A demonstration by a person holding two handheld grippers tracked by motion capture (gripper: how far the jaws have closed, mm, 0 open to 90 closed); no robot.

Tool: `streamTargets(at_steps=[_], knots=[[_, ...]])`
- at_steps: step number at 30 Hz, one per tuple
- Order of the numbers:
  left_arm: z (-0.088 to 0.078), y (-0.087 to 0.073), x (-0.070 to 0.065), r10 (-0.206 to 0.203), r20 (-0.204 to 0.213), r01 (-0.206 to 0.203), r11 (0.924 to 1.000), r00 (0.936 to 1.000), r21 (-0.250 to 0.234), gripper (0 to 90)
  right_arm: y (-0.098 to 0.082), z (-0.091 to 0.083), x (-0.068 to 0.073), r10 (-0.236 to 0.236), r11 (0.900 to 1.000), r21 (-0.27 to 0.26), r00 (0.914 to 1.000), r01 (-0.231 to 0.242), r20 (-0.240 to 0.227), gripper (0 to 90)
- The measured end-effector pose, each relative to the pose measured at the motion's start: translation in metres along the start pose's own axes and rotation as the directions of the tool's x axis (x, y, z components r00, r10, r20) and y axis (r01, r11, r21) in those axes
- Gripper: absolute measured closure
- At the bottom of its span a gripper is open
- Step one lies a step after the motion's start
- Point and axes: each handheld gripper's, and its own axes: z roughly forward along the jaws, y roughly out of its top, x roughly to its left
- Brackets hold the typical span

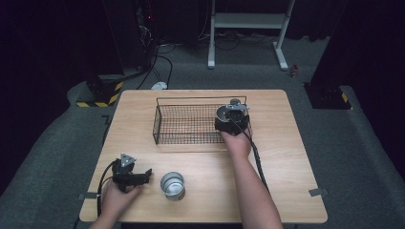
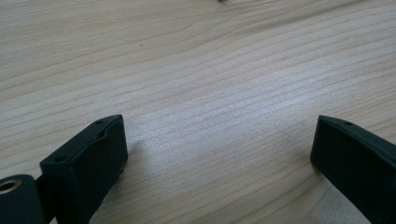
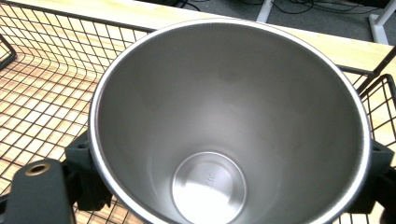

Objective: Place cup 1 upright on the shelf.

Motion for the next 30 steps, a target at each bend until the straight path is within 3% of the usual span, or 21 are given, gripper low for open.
streamTargets(at_steps=[9,30], knots=[[0.000,0.000,0.000,0.000,0.000,0.000,1.0000,1.0000,0.000,4.2,0.001,-0.004,0.001,-0.005,1.000,0.003,1.0000,0.005,-0.001,9.8],[0.000,0.000,0.000,0.000,0.000,0.000,1.0000,1.0000,0.000,4.2,-0.008,-0.027,0.001,-0.019,0.999,-0.047,0.9998,0.019,-0.010,8.4]])
